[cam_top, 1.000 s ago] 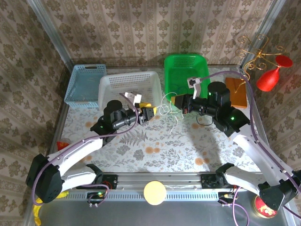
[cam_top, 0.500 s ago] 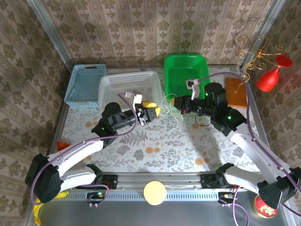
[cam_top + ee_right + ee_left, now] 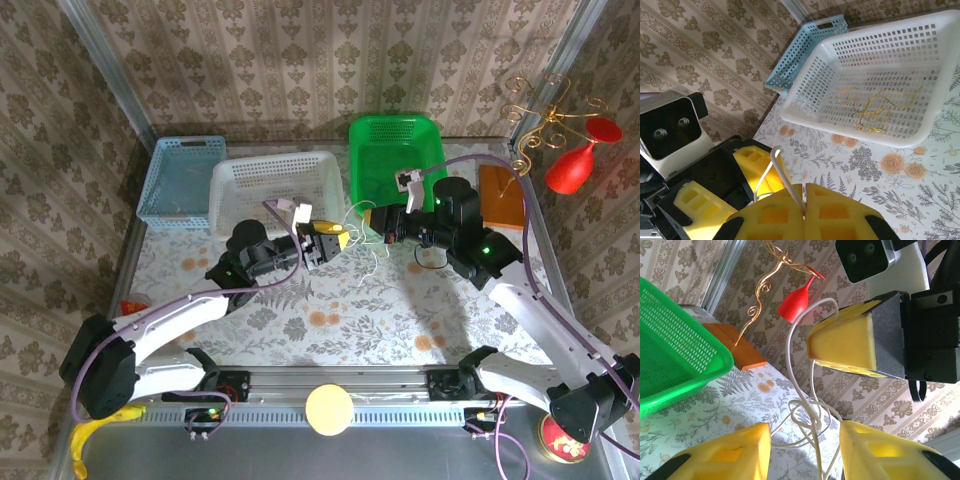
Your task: Untangle the cables
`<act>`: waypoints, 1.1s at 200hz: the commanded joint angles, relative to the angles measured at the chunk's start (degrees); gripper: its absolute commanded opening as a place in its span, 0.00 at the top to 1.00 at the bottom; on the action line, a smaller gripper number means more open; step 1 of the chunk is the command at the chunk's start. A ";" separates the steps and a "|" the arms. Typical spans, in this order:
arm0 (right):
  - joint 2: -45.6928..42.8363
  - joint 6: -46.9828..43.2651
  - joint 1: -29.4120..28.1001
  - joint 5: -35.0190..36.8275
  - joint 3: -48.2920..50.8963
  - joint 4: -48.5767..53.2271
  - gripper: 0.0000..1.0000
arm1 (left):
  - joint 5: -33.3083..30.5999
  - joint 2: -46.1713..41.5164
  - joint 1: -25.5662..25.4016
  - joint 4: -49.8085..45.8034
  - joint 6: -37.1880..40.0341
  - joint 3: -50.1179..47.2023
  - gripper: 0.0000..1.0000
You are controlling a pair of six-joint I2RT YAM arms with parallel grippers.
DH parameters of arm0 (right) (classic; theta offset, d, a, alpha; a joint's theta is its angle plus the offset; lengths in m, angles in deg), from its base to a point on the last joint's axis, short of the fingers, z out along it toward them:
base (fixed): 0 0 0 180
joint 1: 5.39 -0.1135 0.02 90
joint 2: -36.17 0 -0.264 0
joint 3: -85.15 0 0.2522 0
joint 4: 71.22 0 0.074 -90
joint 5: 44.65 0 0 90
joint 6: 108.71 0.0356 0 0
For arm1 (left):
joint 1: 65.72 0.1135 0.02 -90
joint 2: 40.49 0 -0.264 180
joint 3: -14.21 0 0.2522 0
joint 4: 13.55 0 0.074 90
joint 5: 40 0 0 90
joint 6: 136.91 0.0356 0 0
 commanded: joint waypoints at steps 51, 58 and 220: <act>-0.49 -0.91 0.46 0.82 0.20 -0.86 1.00 | 0.85 -0.11 -0.82 3.48 -1.23 -2.03 0.82; -0.54 -0.95 0.45 0.78 0.23 -0.85 1.00 | 0.79 -0.03 -0.88 3.48 -1.17 -2.02 0.86; -8.58 4.17 15.12 3.61 8.19 0.36 1.00 | -3.69 -11.90 2.53 -8.84 4.75 -2.05 1.00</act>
